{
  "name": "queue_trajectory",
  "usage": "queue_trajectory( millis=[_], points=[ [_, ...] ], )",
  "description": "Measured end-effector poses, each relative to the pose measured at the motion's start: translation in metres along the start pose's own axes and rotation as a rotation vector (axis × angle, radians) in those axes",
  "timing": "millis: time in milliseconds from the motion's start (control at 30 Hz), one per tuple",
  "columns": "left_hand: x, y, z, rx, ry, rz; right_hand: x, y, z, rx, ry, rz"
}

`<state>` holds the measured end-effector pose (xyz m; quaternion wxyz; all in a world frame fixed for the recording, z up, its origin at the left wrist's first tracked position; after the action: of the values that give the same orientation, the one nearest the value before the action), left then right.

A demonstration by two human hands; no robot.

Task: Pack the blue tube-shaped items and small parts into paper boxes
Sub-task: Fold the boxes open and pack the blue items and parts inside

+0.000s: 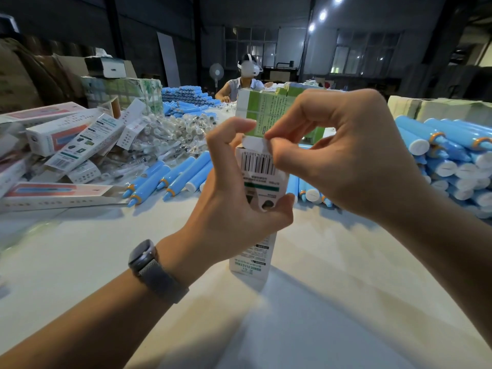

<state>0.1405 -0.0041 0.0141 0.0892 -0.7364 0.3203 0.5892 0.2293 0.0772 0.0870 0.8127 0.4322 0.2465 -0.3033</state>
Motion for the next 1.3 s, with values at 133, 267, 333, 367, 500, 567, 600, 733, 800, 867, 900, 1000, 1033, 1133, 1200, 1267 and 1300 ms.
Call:
queue_trajectory(
  millis=[133, 267, 333, 367, 500, 567, 600, 733, 800, 867, 900, 1000, 1033, 1133, 1200, 1267, 1300],
  points=[
    [-0.0002, 0.0004, -0.0029, -0.025, 0.013, -0.001, -0.0001, 0.0005, 0.0011, 0.023, 0.008, 0.001],
    [-0.0023, -0.0014, -0.0052, -0.055, -0.009, 0.015, 0.0004, 0.0018, 0.0017, 0.026, 0.025, -0.027],
    [-0.0029, -0.0033, -0.0055, -0.059, -0.023, 0.033, 0.0011, 0.0023, 0.0029, 0.055, 0.040, -0.059],
    [-0.0029, -0.0039, -0.0059, -0.059, -0.026, 0.038, 0.0014, 0.0023, 0.0038, 0.071, 0.048, -0.065],
    [-0.0016, -0.0031, -0.0063, -0.063, -0.036, 0.027, -0.0003, 0.0035, 0.0050, 0.092, 0.067, -0.015],
    [-0.0015, -0.0028, -0.0053, -0.065, -0.046, 0.027, -0.0017, 0.0042, 0.0049, 0.077, 0.067, 0.026],
    [-0.0014, -0.0033, -0.0052, -0.066, -0.057, 0.034, -0.0020, 0.0042, 0.0049, 0.067, 0.065, 0.039],
    [-0.0013, -0.0033, -0.0046, -0.053, -0.077, 0.053, -0.0036, 0.0028, 0.0040, 0.031, 0.018, 0.077],
    [-0.0023, -0.0006, -0.0054, -0.006, -0.068, 0.039, -0.0053, 0.0028, 0.0036, 0.069, 0.000, 0.095],
    [-0.0027, 0.0004, -0.0054, 0.066, -0.076, 0.040, -0.0061, 0.0034, 0.0037, 0.121, -0.008, 0.088],
    [-0.0026, -0.0002, -0.0050, 0.072, -0.076, 0.046, -0.0062, 0.0038, 0.0035, 0.130, -0.016, 0.071],
    [-0.0018, -0.0019, -0.0038, -0.016, -0.058, 0.044, -0.0060, 0.0031, 0.0025, 0.123, -0.041, 0.003],
    [-0.0009, -0.0020, -0.0031, -0.046, -0.051, 0.040, -0.0057, 0.0020, 0.0029, 0.123, -0.039, -0.011],
    [0.0006, -0.0018, -0.0018, -0.091, -0.039, 0.031, -0.0045, 0.0016, 0.0066, 0.154, -0.001, -0.046],
    [-0.0002, -0.0016, -0.0024, -0.085, -0.030, 0.019, -0.0049, 0.0023, 0.0092, 0.174, 0.024, -0.034],
    [0.0000, -0.0034, -0.0042, -0.086, -0.043, 0.022, -0.0063, 0.0033, 0.0090, 0.176, 0.019, 0.022],
    [0.0002, -0.0041, -0.0048, -0.091, -0.049, 0.026, -0.0073, 0.0038, 0.0081, 0.172, 0.020, 0.052]
  ],
)
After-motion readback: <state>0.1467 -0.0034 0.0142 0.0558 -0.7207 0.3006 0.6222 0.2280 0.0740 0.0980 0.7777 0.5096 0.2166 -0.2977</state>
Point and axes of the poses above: each hand's wrist, its own x-axis away from the middle knuckle, its own y-axis out of the back of the hand, z = x × y, the point moved 5 cm from there along -x, towards the middle knuckle, and after that the axes turned 13 degrees about -y, right-handed, at the moved point
